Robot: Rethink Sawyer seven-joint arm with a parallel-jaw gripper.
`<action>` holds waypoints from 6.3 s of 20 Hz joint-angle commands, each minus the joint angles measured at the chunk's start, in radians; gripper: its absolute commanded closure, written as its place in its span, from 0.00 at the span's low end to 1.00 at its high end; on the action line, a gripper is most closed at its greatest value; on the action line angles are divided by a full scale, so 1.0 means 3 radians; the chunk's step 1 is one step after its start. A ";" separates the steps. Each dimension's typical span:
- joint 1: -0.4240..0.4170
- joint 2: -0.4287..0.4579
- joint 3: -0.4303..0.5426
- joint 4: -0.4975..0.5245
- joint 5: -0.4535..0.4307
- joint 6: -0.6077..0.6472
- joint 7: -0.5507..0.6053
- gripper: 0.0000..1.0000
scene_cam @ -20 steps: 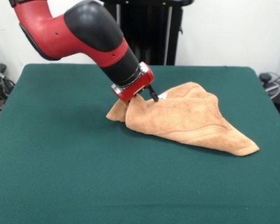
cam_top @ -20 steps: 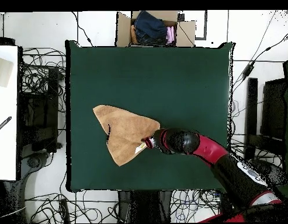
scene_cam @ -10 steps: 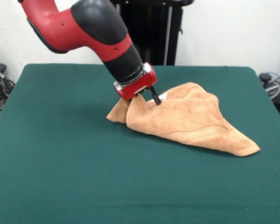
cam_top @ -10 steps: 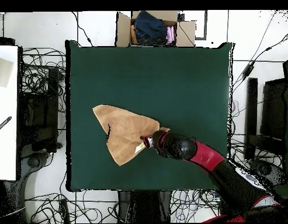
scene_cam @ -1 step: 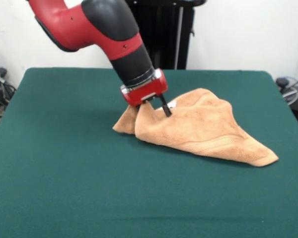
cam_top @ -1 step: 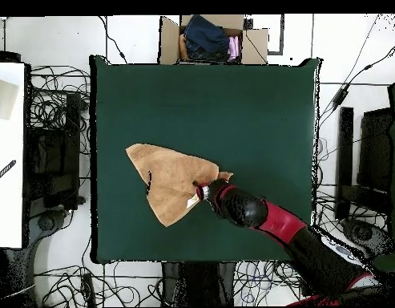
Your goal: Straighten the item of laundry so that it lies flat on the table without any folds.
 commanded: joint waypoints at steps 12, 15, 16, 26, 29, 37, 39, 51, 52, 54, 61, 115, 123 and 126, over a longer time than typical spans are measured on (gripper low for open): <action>-0.0478 0.0240 0.0046 0.0394 -0.0142 -0.1790 0.1272 0.00; -0.0508 0.0263 0.0024 0.0451 -0.0173 -0.1878 0.1271 0.00; -0.0509 0.0285 0.0002 0.0456 -0.0199 -0.1924 0.1266 0.00; -0.0077 -0.0123 -0.0398 0.0514 -0.0134 -0.1638 0.0955 0.00; 0.0038 -0.0253 -0.0475 0.0566 -0.0067 -0.1568 0.0969 0.00; -0.0034 -0.0214 -0.0384 0.0463 -0.0104 -0.1393 0.0982 0.00; -0.0057 -0.0189 -0.0360 0.0443 -0.0076 -0.1339 0.0992 0.00; -0.0055 -0.0094 -0.0288 0.0375 -0.0054 -0.1234 0.0999 0.00; -0.0023 -0.0091 -0.0307 0.0379 -0.0050 -0.1276 0.1016 0.00; 0.0002 -0.0044 -0.0303 0.0364 -0.0084 -0.1356 0.1029 0.00; 0.0038 0.0063 -0.0317 0.0317 -0.0104 -0.1441 0.1046 0.00; 0.0136 -0.0455 -0.0093 0.0296 0.0166 -0.0931 0.1025 0.00; 0.0232 -0.0620 -0.0118 0.0347 0.0256 -0.0869 0.1084 0.00; 0.0248 -0.0649 -0.0112 0.0345 0.0273 -0.0846 0.1087 0.00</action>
